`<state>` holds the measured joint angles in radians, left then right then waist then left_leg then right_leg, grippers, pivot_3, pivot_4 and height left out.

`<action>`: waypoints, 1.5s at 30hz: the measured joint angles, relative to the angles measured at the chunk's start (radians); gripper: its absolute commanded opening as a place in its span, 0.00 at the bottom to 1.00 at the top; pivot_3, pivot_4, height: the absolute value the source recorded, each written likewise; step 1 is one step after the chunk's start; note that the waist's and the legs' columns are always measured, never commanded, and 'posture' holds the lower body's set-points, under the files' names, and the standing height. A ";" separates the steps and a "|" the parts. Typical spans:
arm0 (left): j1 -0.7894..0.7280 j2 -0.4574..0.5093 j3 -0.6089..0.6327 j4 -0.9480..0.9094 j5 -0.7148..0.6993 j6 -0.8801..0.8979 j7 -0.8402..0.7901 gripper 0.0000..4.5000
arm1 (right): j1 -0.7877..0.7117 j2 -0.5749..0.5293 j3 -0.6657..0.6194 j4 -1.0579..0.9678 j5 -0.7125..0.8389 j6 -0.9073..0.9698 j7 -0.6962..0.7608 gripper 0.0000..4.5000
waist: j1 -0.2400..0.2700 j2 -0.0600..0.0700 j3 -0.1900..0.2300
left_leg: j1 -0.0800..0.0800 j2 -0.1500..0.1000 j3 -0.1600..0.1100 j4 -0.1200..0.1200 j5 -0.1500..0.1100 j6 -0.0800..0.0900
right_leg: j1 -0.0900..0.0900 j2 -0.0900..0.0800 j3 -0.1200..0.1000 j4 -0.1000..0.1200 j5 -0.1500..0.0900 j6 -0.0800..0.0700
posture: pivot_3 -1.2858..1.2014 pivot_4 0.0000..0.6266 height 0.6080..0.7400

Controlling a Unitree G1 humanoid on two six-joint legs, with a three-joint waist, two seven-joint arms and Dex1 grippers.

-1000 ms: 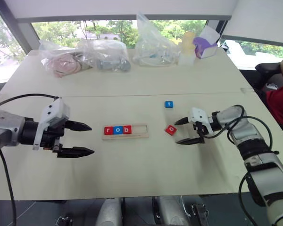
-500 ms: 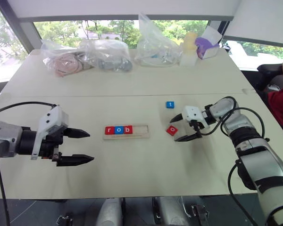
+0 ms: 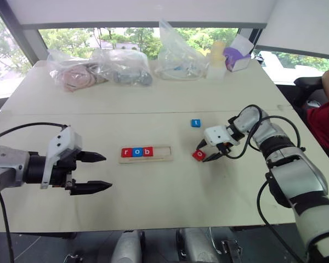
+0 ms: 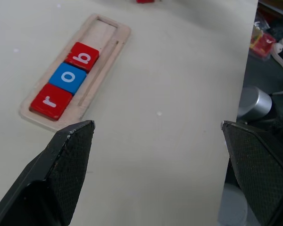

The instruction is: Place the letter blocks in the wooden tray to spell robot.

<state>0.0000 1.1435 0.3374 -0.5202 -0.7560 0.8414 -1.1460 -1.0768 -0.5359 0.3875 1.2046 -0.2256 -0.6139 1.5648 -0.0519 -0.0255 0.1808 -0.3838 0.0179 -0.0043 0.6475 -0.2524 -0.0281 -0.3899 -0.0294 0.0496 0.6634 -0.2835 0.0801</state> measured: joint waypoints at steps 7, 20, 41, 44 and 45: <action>0.039 0.000 0.046 -0.031 -0.020 0.015 0.016 1.00 | 0.005 0.001 -0.032 0.006 0.008 0.088 0.012 0.42 | -0.001 0.001 0.001 | 0.008 0.000 0.000 -0.001 0.000 0.000 | 0.007 -0.001 0.000 0.000 -0.003 -0.005 | 0.52 0.24 0.96; -0.123 -0.027 -0.105 0.069 0.007 -0.041 0.011 1.00 | 0.381 -0.101 -0.187 -0.899 0.170 1.140 -0.141 0.42 | 0.010 0.005 0.003 | -0.010 -0.001 -0.001 -0.001 0.000 0.000 | -0.011 -0.002 0.000 0.002 -0.002 -0.003 | 0.52 0.24 0.96; -0.195 -0.036 -0.185 0.116 0.046 -0.061 -0.010 1.00 | 0.295 -0.118 -0.180 -0.735 0.325 0.774 -0.044 0.99 | 0.006 0.003 0.006 | -0.010 0.000 0.002 -0.001 0.000 0.000 | -0.012 0.002 0.001 0.001 -0.001 0.000 | 0.52 0.24 0.96; -0.166 -0.036 -0.167 0.088 0.036 -0.046 -0.003 1.00 | 0.224 -0.071 -0.128 -0.539 0.270 0.601 -0.033 0.99 | 0.005 0.003 0.006 | -0.010 0.000 0.002 -0.001 0.000 0.000 | -0.012 0.001 0.001 0.001 -0.001 0.000 | 0.52 0.24 0.96; -0.151 -0.035 -0.154 0.078 0.030 -0.041 -0.001 1.00 | 0.205 -0.062 -0.114 -0.477 0.249 0.546 -0.028 0.99 | 0.006 0.004 0.007 | -0.010 0.000 0.002 -0.002 0.000 0.000 | -0.012 0.001 0.001 0.001 -0.001 0.000 | 0.52 0.24 0.96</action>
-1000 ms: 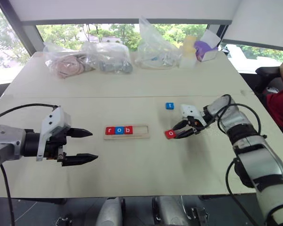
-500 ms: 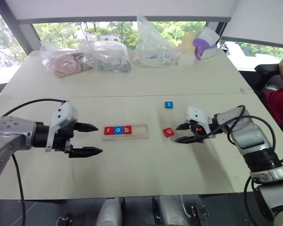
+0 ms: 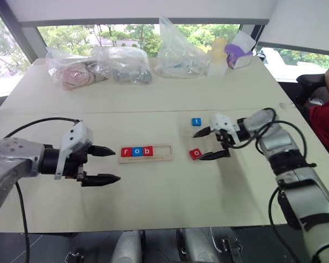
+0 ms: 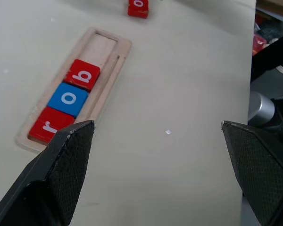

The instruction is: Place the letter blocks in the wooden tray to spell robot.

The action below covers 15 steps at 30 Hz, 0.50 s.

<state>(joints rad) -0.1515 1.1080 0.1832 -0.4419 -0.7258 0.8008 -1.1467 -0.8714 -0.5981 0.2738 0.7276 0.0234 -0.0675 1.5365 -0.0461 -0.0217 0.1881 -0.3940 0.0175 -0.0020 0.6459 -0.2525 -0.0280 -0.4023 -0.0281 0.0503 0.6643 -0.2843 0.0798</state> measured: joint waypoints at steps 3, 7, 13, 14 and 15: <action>0.046 0.001 0.043 -0.017 -0.007 0.014 0.011 1.00 | -0.036 0.020 0.024 0.134 -0.036 -0.107 0.014 0.99 | 0.002 0.000 0.001 | 0.000 0.000 0.000 0.000 0.000 0.000 | 0.000 -0.001 0.000 0.000 0.000 0.000 | 0.52 0.24 0.96; 0.113 0.001 0.113 -0.054 -0.024 0.041 0.036 1.00 | -0.086 0.034 0.035 0.271 -0.070 -0.186 0.033 0.99 | 0.001 0.000 0.001 | 0.000 0.000 0.000 0.000 0.000 0.000 | 0.000 -0.001 0.000 0.000 0.000 0.000 | 0.52 0.24 0.96; 0.161 0.010 0.178 -0.071 -0.029 0.049 0.038 1.00 | -0.109 0.046 0.024 0.357 -0.088 -0.250 0.031 0.87 | 0.001 0.000 0.001 | 0.002 0.000 -0.001 0.000 0.000 0.000 | 0.003 -0.002 0.000 0.000 -0.002 -0.003 | 0.52 0.24 0.96; 0.161 0.011 0.185 -0.072 -0.031 0.049 0.038 1.00 | -0.109 0.051 0.016 0.367 -0.087 -0.252 0.028 0.81 | 0.001 0.000 0.001 | 0.003 0.000 -0.001 0.000 0.000 0.000 | 0.004 -0.002 0.000 0.000 -0.002 -0.003 | 0.52 0.24 0.96; 0.161 0.013 0.188 -0.072 -0.032 0.049 0.038 1.00 | -0.109 0.055 0.010 0.374 -0.086 -0.252 0.028 0.71 | 0.001 0.000 0.001 | 0.003 0.000 -0.001 0.000 0.000 0.000 | 0.004 -0.002 0.000 0.000 -0.002 -0.003 | 0.52 0.24 0.96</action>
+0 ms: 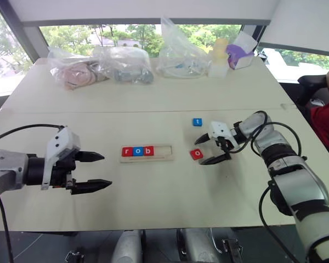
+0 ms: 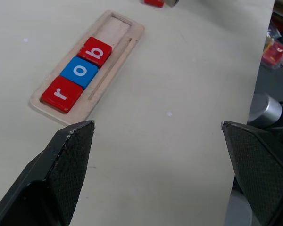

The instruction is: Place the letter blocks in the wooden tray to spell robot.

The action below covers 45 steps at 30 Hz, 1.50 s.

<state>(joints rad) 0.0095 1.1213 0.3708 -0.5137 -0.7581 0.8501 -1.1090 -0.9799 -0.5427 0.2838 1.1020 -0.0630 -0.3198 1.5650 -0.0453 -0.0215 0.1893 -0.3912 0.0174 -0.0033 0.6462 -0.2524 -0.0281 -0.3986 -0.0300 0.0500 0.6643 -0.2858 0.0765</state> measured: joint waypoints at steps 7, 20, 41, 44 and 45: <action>-0.002 0.006 0.000 0.005 -0.001 -0.003 -0.003 1.00 | 0.025 0.027 -0.042 0.002 0.009 0.003 -0.001 0.25 | -0.003 0.000 0.000 | 0.000 0.001 -0.001 0.000 0.000 0.000 | 0.000 0.000 0.000 0.000 0.000 0.000 | 0.52 0.24 0.96; -0.217 0.001 -0.145 0.096 0.015 -0.040 -0.039 1.00 | 0.146 0.110 -0.105 -0.727 0.082 0.781 -0.332 0.25 | 0.002 0.002 0.001 | -0.004 0.001 -0.002 -0.001 0.000 0.000 | -0.005 0.001 0.000 0.001 0.002 0.003 | 0.52 0.24 0.96; -0.185 0.009 -0.190 0.167 0.092 -0.092 -0.079 1.00 | 0.204 0.158 0.091 -0.898 0.086 0.917 -0.429 0.25 | 0.001 0.002 0.001 | -0.017 -0.001 -0.001 0.003 0.000 0.000 | -0.017 0.002 -0.001 0.001 0.004 0.007 | 0.52 0.24 0.96; -0.172 -0.002 -0.187 0.158 0.091 -0.091 -0.067 1.00 | 0.184 0.166 0.095 -0.853 0.086 0.889 -0.431 0.25 | 0.001 0.002 0.001 | -0.017 -0.001 -0.001 0.002 0.000 0.000 | -0.017 0.002 -0.001 0.001 0.004 0.007 | 0.52 0.24 0.96; -0.165 -0.004 -0.185 0.152 0.090 -0.090 -0.064 1.00 | 0.179 0.168 0.096 -0.839 0.086 0.879 -0.430 0.25 | 0.001 0.002 0.001 | -0.017 -0.001 -0.001 0.002 0.000 0.000 | -0.016 0.001 -0.001 0.001 0.004 0.007 | 0.52 0.24 0.96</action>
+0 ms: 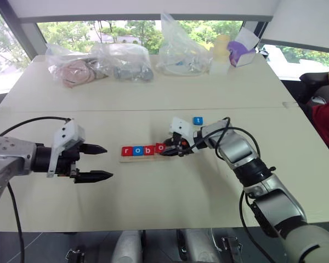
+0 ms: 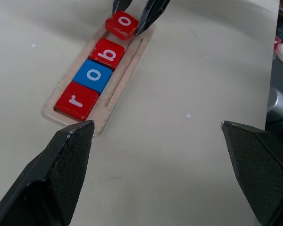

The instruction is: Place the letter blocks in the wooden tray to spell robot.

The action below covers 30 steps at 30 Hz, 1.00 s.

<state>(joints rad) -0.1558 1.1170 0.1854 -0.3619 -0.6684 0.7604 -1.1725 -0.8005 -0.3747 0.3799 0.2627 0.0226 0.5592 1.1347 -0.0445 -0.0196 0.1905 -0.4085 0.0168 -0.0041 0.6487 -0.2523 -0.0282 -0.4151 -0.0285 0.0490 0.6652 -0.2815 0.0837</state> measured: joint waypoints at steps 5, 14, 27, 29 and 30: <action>0.026 -0.010 0.011 -0.024 -0.013 0.017 0.021 1.00 | -0.005 0.000 0.012 0.033 -0.004 -0.041 0.005 0.25 | 0.000 0.000 0.000 | 0.000 0.000 0.000 0.000 0.000 0.000 | 0.000 0.000 0.000 0.000 0.000 0.000 | 0.52 0.24 0.96; 0.034 -0.018 0.027 -0.040 -0.020 0.021 0.045 1.00 | -0.020 0.000 0.031 0.055 -0.009 -0.086 0.026 0.36 | 0.000 0.000 0.000 | 0.000 0.000 0.000 0.000 0.000 0.000 | 0.000 0.000 0.000 0.000 0.000 0.000 | 0.52 0.24 0.96; 0.035 -0.030 0.027 -0.049 -0.021 0.035 0.064 1.00 | -0.063 0.014 0.014 0.097 -0.006 -0.132 -0.009 1.00 | -0.001 0.000 0.000 | 0.000 0.000 0.000 0.000 0.000 0.000 | 0.000 0.000 0.000 0.001 0.000 0.000 | 0.52 0.24 0.96; 0.035 -0.037 0.027 -0.049 -0.022 0.037 0.065 1.00 | -0.092 0.010 -0.027 0.105 0.001 -0.155 -0.033 1.00 | 0.000 0.000 0.000 | 0.000 0.000 0.000 0.000 0.000 0.000 | 0.000 0.000 0.000 0.000 0.000 0.000 | 0.52 0.24 0.96; 0.035 -0.040 0.027 -0.050 -0.022 0.038 0.066 1.00 | -0.101 0.005 -0.049 0.104 0.005 -0.160 -0.039 1.00 | 0.001 0.000 0.000 | 0.000 0.000 0.000 0.000 0.000 0.000 | 0.000 0.000 0.000 0.000 0.000 0.000 | 0.52 0.24 0.96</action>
<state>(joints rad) -0.1204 1.0768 0.2126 -0.4119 -0.6905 0.7979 -1.1065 -0.9011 -0.3694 0.3309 0.3668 0.0279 0.3995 1.0959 -0.0438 -0.0196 0.1904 -0.4084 0.0167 -0.0045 0.6487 -0.2523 -0.0282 -0.4150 -0.0290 0.0489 0.6655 -0.2814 0.0838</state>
